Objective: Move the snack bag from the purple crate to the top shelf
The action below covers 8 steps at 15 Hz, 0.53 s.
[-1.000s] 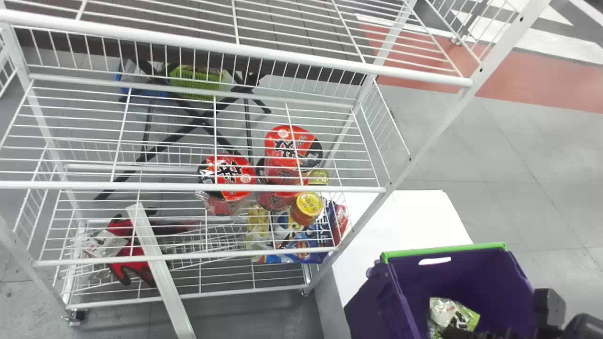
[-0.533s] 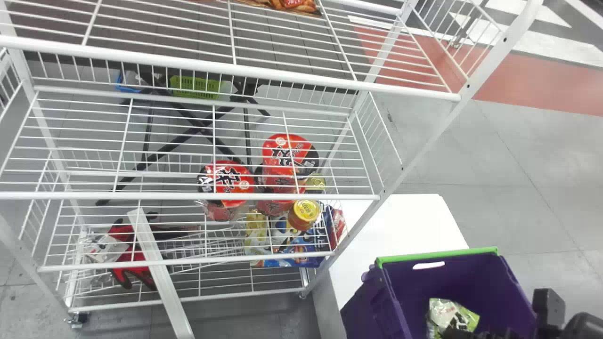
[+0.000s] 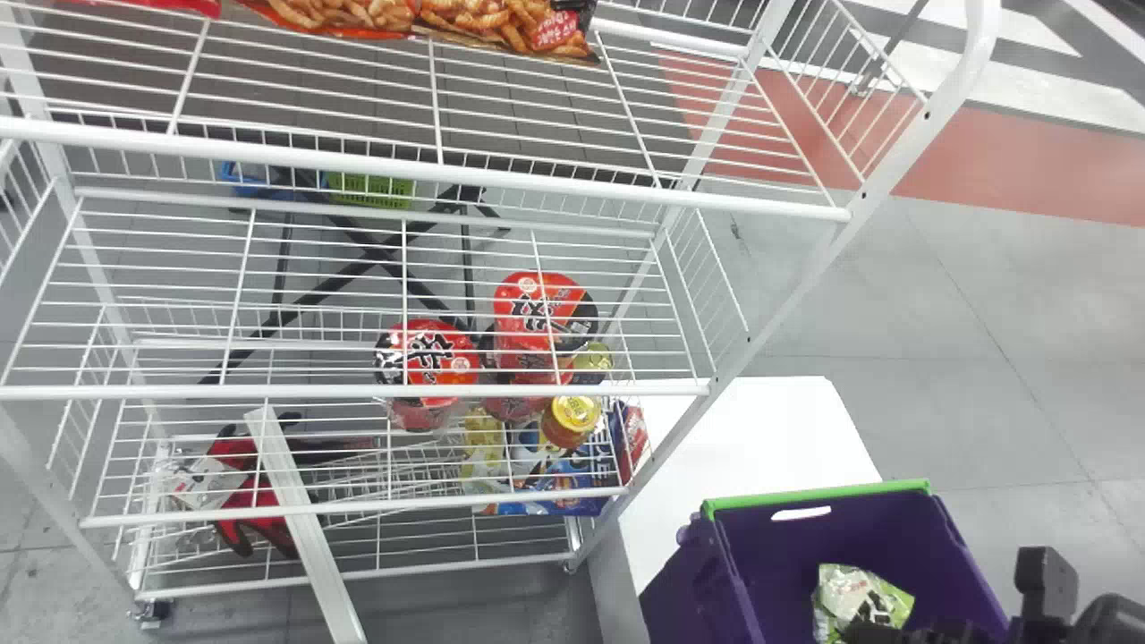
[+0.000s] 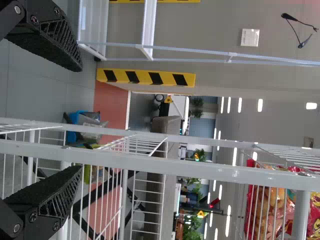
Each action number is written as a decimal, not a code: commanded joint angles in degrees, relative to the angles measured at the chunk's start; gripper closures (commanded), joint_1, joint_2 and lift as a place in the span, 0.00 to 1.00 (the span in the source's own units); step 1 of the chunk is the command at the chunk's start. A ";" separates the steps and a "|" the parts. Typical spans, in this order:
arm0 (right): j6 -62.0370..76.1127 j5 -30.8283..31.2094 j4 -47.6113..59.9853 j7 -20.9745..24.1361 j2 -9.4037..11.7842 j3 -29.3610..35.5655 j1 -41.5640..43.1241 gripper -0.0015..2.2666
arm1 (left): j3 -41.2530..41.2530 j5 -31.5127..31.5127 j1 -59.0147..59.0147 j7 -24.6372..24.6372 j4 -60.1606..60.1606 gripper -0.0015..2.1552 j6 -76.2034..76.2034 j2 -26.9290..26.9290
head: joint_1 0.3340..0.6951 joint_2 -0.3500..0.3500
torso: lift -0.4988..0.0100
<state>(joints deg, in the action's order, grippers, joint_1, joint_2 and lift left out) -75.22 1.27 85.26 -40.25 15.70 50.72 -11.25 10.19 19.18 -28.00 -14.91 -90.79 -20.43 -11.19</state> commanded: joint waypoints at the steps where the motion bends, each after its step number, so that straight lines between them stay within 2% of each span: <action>1: 0.73 -0.04 -0.01 0.00 0.03 -0.01 0.00 0.78 | 0.00 -0.02 -0.04 -0.03 0.00 0.06 0.00 0.12 | 1.00 0.00 | 0.46; 8: 2.31 -0.13 -0.45 0.08 -0.14 -0.01 -0.27 0.78 | 0.00 -0.10 -0.13 -0.03 -0.18 0.06 0.00 0.29 | 1.00 0.00 | 0.52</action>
<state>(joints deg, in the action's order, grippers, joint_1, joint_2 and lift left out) -73.23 1.14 84.98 -40.17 15.62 50.74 -11.50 10.19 19.12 -28.12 -14.90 -90.95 -20.43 -10.90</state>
